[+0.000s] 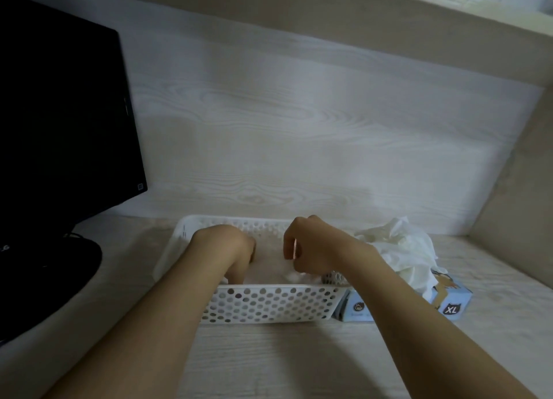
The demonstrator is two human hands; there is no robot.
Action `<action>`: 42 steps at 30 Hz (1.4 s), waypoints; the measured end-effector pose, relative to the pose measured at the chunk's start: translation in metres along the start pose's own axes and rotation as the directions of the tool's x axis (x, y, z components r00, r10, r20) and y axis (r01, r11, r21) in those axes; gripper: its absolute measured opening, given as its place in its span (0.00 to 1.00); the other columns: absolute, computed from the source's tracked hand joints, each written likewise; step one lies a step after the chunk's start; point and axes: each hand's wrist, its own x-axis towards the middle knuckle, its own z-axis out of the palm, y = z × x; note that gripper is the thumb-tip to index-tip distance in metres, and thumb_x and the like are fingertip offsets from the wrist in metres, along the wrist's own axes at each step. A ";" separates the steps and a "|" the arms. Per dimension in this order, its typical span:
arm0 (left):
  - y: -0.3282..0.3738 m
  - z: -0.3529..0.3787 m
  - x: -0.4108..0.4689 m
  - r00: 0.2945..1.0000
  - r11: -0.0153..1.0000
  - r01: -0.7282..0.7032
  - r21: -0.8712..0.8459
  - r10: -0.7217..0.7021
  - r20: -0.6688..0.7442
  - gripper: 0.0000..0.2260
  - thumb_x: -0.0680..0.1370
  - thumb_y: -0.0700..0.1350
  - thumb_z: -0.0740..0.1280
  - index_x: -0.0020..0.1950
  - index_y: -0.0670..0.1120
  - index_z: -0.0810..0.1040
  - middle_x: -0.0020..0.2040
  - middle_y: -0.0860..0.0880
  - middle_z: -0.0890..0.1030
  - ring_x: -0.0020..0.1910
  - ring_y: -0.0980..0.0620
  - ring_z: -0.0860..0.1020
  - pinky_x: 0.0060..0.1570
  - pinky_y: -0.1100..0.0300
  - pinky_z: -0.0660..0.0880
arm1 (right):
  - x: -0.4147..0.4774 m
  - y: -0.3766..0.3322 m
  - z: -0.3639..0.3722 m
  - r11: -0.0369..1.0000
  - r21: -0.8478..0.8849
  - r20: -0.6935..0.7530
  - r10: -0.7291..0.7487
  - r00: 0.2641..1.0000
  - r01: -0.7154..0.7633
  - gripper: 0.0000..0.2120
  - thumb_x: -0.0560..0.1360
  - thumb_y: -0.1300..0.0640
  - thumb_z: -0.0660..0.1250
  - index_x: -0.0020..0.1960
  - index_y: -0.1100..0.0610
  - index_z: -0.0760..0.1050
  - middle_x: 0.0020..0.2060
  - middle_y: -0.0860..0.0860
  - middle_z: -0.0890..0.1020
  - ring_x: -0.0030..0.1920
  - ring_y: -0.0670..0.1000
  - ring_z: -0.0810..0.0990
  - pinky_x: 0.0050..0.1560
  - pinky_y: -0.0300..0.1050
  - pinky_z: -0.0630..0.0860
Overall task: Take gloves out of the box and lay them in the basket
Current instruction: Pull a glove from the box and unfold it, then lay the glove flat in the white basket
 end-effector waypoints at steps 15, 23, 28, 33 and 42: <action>0.001 -0.005 -0.007 0.995 0.995 -0.058 -0.086 0.065 0.079 0.46 0.77 0.51 0.76 0.83 0.66 0.47 0.76 0.43 0.70 0.57 0.45 0.79 0.62 0.47 0.81 | 0.002 -0.020 0.006 0.995 -0.076 0.264 -0.041 0.964 0.063 0.30 0.80 0.48 0.73 0.79 0.51 0.69 0.73 0.53 0.76 0.71 0.58 0.77 0.70 0.54 0.73; 0.005 -0.002 -0.002 0.999 0.998 -0.042 0.040 0.041 0.020 0.42 0.79 0.48 0.72 0.84 0.62 0.47 0.77 0.46 0.70 0.68 0.41 0.75 0.66 0.43 0.78 | -0.005 -0.019 0.004 0.997 -0.033 0.313 -0.061 0.948 0.075 0.31 0.82 0.54 0.70 0.82 0.52 0.64 0.76 0.54 0.72 0.73 0.58 0.74 0.68 0.50 0.71; 0.014 -0.011 -0.005 0.990 0.997 -0.073 -0.008 0.071 -0.125 0.36 0.76 0.53 0.74 0.79 0.55 0.59 0.72 0.46 0.69 0.63 0.42 0.76 0.58 0.47 0.79 | -0.023 -0.001 0.000 0.978 0.208 -0.082 -0.011 0.997 0.028 0.20 0.79 0.43 0.72 0.69 0.47 0.79 0.54 0.50 0.86 0.55 0.51 0.83 0.61 0.50 0.81; 0.049 -0.009 -0.003 0.823 0.949 -0.296 -0.105 0.197 -0.533 0.07 0.81 0.48 0.63 0.59 0.51 0.74 0.56 0.48 0.78 0.51 0.47 0.79 0.52 0.48 0.80 | -0.041 0.033 0.011 0.976 0.208 -0.667 0.093 0.739 0.064 0.14 0.77 0.64 0.65 0.57 0.54 0.84 0.46 0.51 0.84 0.47 0.54 0.81 0.49 0.54 0.80; 0.122 0.024 -0.016 0.521 0.853 -0.509 0.120 0.416 -0.745 0.23 0.85 0.60 0.54 0.76 0.51 0.67 0.72 0.52 0.71 0.71 0.50 0.69 0.69 0.50 0.68 | -0.085 0.113 0.022 0.912 0.395 -0.682 0.373 0.629 -0.113 0.31 0.75 0.50 0.53 0.78 0.45 0.70 0.72 0.52 0.78 0.71 0.56 0.74 0.70 0.60 0.69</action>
